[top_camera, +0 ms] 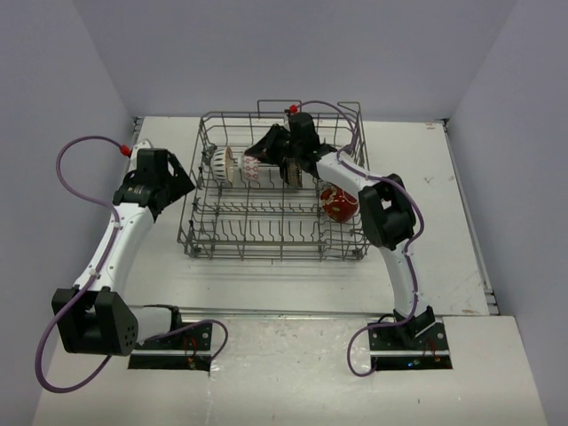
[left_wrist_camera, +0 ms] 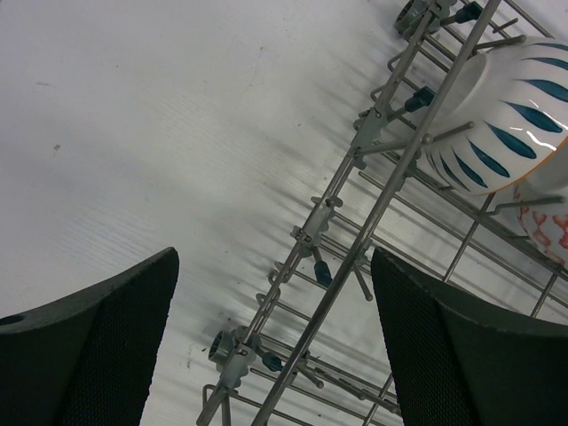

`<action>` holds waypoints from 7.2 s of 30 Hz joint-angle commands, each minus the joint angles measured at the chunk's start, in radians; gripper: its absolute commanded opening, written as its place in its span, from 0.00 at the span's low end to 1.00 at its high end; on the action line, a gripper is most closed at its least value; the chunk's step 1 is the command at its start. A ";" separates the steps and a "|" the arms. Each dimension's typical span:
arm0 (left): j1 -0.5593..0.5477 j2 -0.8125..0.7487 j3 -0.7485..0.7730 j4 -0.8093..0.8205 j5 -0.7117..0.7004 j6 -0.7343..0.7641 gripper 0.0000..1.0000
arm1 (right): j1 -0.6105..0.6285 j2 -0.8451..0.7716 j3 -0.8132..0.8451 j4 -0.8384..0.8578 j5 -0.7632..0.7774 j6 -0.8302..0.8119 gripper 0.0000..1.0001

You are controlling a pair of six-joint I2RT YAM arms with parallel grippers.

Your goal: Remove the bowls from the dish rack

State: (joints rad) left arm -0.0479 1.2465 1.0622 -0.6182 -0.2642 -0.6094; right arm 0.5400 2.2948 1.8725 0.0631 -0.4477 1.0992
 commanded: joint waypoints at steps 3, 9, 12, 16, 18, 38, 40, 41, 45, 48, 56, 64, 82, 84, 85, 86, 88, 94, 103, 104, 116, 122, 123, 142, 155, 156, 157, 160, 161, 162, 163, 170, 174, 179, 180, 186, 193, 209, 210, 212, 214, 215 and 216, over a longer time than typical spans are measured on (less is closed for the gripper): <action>-0.004 0.002 0.005 0.037 -0.007 -0.010 0.89 | -0.032 -0.127 -0.015 0.165 -0.074 0.031 0.00; -0.004 -0.004 0.005 0.035 -0.003 -0.015 0.88 | -0.044 -0.139 -0.027 0.202 -0.101 0.051 0.00; -0.004 -0.009 0.004 0.032 -0.003 -0.015 0.88 | -0.057 -0.152 -0.068 0.289 -0.117 0.091 0.00; -0.004 -0.009 0.010 0.031 -0.009 -0.012 0.88 | -0.066 -0.161 -0.131 0.389 -0.125 0.162 0.00; -0.004 -0.009 0.015 0.029 -0.013 -0.010 0.88 | -0.071 -0.159 -0.156 0.472 -0.128 0.206 0.00; -0.006 -0.005 0.064 0.003 -0.029 -0.009 0.88 | -0.094 -0.172 -0.096 0.523 -0.232 0.286 0.00; -0.004 -0.009 0.074 -0.003 -0.023 -0.013 0.88 | -0.094 -0.196 -0.058 0.443 -0.250 0.259 0.00; -0.004 -0.010 0.079 -0.006 -0.020 -0.015 0.88 | -0.094 -0.205 -0.044 0.411 -0.255 0.220 0.00; -0.004 -0.015 0.120 -0.031 -0.020 -0.015 0.88 | -0.095 -0.264 -0.021 0.252 -0.278 0.143 0.00; -0.004 -0.021 0.156 -0.055 -0.024 -0.012 0.88 | -0.095 -0.308 -0.012 0.160 -0.295 0.079 0.00; -0.004 -0.053 0.220 -0.117 -0.044 0.013 0.89 | -0.098 -0.408 0.074 -0.230 -0.265 -0.193 0.00; -0.004 -0.056 0.252 -0.141 -0.012 0.013 0.89 | -0.159 -0.605 0.165 -0.765 0.182 -0.545 0.00; -0.006 -0.065 0.225 -0.123 0.020 0.068 0.88 | -0.451 -0.684 -0.225 -0.968 0.850 -0.636 0.00; -0.006 -0.062 0.231 -0.120 0.020 0.082 0.88 | -0.469 -0.648 -0.272 -0.961 0.850 -0.625 0.00; -0.006 -0.059 0.234 -0.118 0.017 0.085 0.88 | -0.491 -0.637 -0.285 -0.956 0.850 -0.619 0.00; -0.006 -0.059 0.237 -0.120 0.016 0.088 0.88 | -0.503 -0.627 -0.305 -0.942 0.847 -0.615 0.00; -0.006 -0.059 0.237 -0.118 0.016 0.094 0.88 | -0.534 -0.588 -0.317 -0.928 0.837 -0.618 0.00; -0.006 -0.052 0.231 -0.109 0.032 0.086 0.88 | -0.623 -0.482 -0.343 -0.930 0.869 -0.630 0.00; -0.006 -0.010 0.234 -0.084 0.043 0.085 0.88 | -0.707 -0.370 -0.365 -0.919 0.859 -0.618 0.00; -0.007 -0.006 0.237 -0.084 0.045 0.083 0.88 | -0.707 -0.353 -0.365 -0.918 0.865 -0.615 0.00; -0.006 0.053 0.256 -0.064 0.063 0.085 0.88 | -0.709 -0.302 -0.345 -0.927 0.876 -0.605 0.14; -0.006 0.054 0.234 -0.051 0.074 0.080 0.88 | -0.707 -0.391 -0.343 -0.914 0.863 -0.599 0.30; -0.006 0.053 0.229 -0.049 0.075 0.080 0.88 | -0.707 -0.402 -0.336 -0.919 0.862 -0.598 0.31; -0.006 -0.012 0.182 -0.058 0.037 0.046 0.88 | -0.359 -0.470 0.335 -0.672 -0.184 -0.488 0.64; -0.006 -0.068 0.180 -0.092 0.020 0.045 0.88 | -0.043 -0.074 0.427 -0.361 -0.345 -0.269 0.81; -0.006 -0.077 0.167 -0.092 0.020 0.043 0.88 | -0.020 -0.037 0.442 -0.362 -0.339 -0.268 0.82; -0.006 -0.082 0.159 -0.089 0.020 0.042 0.88 | -0.009 -0.019 0.451 -0.358 -0.342 -0.268 0.82; -0.006 -0.099 0.130 -0.080 0.022 0.037 0.88 | 0.035 0.038 0.467 -0.349 -0.322 -0.262 0.82; -0.006 -0.101 0.127 -0.080 0.023 0.034 0.88 | 0.043 0.055 0.473 -0.353 -0.312 -0.260 0.82; -0.007 -0.105 0.124 -0.080 0.023 0.031 0.88 | 0.061 0.069 0.490 -0.359 -0.300 -0.260 0.82; -0.006 -0.107 0.122 -0.078 0.023 0.030 0.88 | 0.069 0.084 0.490 -0.358 -0.284 -0.265 0.82; -0.006 -0.128 0.108 -0.077 0.029 0.022 0.88 | 0.112 0.144 0.507 -0.348 -0.229 -0.274 0.76; -0.006 -0.142 0.073 -0.071 0.034 0.020 0.88 | 0.121 0.138 0.498 -0.370 -0.157 -0.332 0.73; -0.006 -0.160 0.044 -0.069 0.031 0.028 0.88 | 0.115 0.045 0.455 -0.543 0.094 -0.438 0.72; -0.006 -0.162 0.042 -0.068 0.033 0.030 0.88 | 0.109 0.023 0.465 -0.586 0.172 -0.450 0.73; -0.006 -0.156 0.028 -0.049 0.055 0.025 0.88 | 0.055 -0.113 0.334 -0.743 0.328 -0.518 0.72; -0.007 -0.137 0.024 -0.034 0.072 0.031 0.87 | 0.005 -0.189 0.266 -0.763 0.314 -0.562 0.72; -0.009 -0.121 0.035 -0.031 0.082 0.071 0.88 | -0.084 -0.132 0.266 -0.783 0.302 -0.568 0.72; -0.007 -0.121 0.035 -0.031 0.082 0.071 0.88 | -0.086 -0.127 0.264 -0.783 0.297 -0.568 0.72; -0.007 -0.121 0.035 -0.031 0.079 0.071 0.88 | -0.087 -0.113 0.261 -0.783 0.287 -0.568 0.72; -0.007 -0.122 0.035 -0.031 0.076 0.071 0.88 | -0.087 -0.106 0.240 -0.778 0.284 -0.568 0.72; -0.007 -0.122 0.033 -0.031 0.075 0.069 0.88 | -0.087 -0.107 0.226 -0.769 0.279 -0.567 0.72; -0.007 -0.124 0.035 -0.031 0.077 0.066 0.88 | -0.087 -0.110 0.212 -0.760 0.274 -0.567 0.72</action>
State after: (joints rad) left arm -0.0486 1.1278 1.0897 -0.6891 -0.1902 -0.5568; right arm 0.4492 2.1895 2.0987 -0.7086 -0.1524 0.5484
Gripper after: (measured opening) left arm 0.875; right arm 0.716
